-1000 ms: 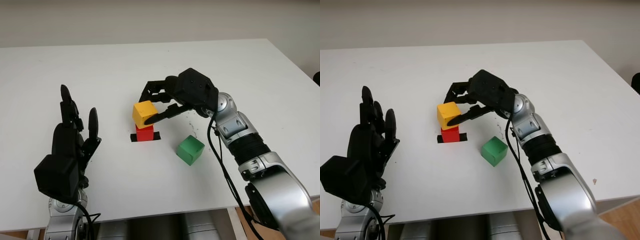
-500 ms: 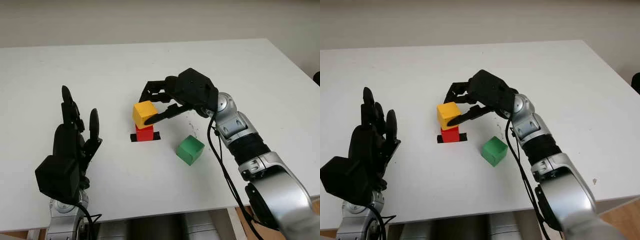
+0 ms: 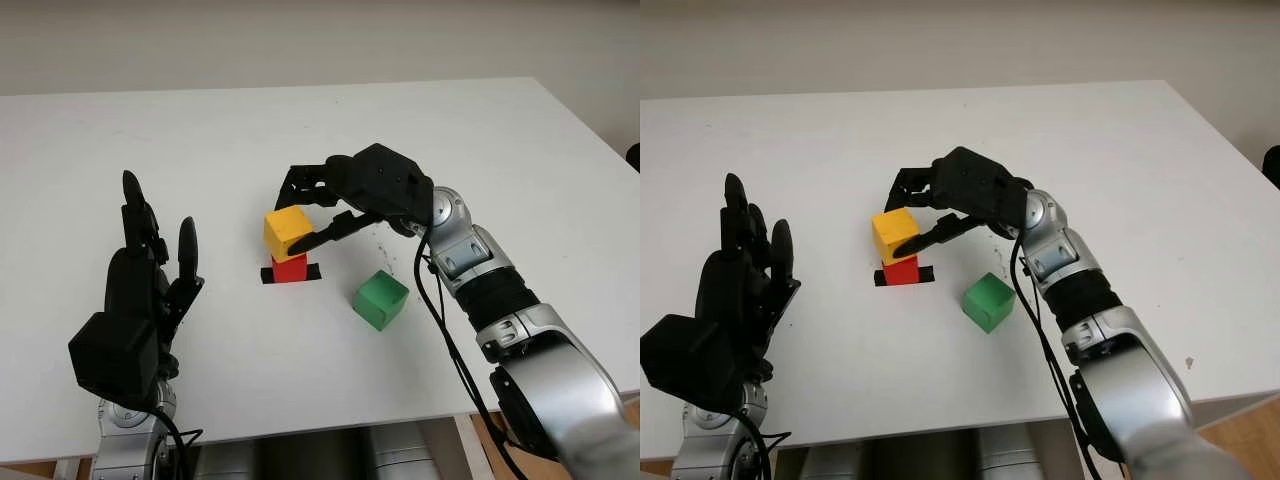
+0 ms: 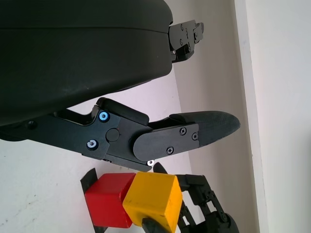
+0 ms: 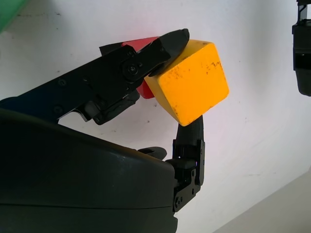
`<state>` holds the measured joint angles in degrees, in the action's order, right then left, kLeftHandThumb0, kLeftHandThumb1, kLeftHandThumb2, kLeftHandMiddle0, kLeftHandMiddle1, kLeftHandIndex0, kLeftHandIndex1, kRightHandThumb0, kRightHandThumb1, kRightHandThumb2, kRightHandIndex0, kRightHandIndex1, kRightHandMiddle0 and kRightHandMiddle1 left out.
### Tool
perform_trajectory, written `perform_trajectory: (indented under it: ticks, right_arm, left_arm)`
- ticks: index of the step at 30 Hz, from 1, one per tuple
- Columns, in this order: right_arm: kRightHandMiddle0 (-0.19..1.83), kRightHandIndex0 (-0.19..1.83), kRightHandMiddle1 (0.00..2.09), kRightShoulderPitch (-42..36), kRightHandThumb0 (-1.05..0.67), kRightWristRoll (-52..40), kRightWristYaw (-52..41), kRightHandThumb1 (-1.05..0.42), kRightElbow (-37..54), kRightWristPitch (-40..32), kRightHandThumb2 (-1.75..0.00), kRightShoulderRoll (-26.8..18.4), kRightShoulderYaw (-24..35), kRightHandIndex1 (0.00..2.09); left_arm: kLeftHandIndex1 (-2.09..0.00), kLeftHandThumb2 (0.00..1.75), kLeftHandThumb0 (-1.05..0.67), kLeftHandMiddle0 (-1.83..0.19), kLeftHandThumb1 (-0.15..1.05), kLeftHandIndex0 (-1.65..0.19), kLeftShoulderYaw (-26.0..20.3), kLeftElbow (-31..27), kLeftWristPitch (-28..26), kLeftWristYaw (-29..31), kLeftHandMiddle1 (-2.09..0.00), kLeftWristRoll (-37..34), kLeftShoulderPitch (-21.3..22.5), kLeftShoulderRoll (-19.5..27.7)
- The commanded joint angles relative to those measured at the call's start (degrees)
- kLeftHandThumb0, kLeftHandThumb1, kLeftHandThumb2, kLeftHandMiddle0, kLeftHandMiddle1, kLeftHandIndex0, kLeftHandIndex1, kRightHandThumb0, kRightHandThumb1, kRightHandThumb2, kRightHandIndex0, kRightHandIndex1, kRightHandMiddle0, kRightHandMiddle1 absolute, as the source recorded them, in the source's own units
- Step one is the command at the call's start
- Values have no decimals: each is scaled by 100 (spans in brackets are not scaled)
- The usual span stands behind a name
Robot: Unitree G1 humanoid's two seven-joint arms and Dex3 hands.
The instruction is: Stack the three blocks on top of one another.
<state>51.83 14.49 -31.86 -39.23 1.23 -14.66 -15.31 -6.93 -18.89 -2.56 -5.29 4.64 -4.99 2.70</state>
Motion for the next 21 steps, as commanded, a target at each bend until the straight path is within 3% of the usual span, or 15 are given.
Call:
perform_trajectory:
  ticks: [1,6,17,21]
  right_arm:
    - [21,30,139,51,-55,65,26,-97,-21,130,-6,-57,-52,3]
    - [7,24,110,85,-61,136,46,-96,-165,318,-6,-56,-73,1]
    - [-2,20,98,102,-63,97,76,-98,-232,546,-5,-82,-14,1]
    - [-5,12,74,143,-70,-40,-126,-95,-282,610,-5,-119,38,1]
  left_arm:
    - [0,61,-67,19,105,19,20,-74,39,2,-1,9,-6,4]
    - [0,59,-67,19,105,19,15,-66,44,12,0,-15,-10,9]
    - [0,59,-68,19,105,19,17,-89,3,22,0,-33,-21,-1]
    - [0,60,-69,19,105,19,20,-79,50,32,0,-20,-26,17]
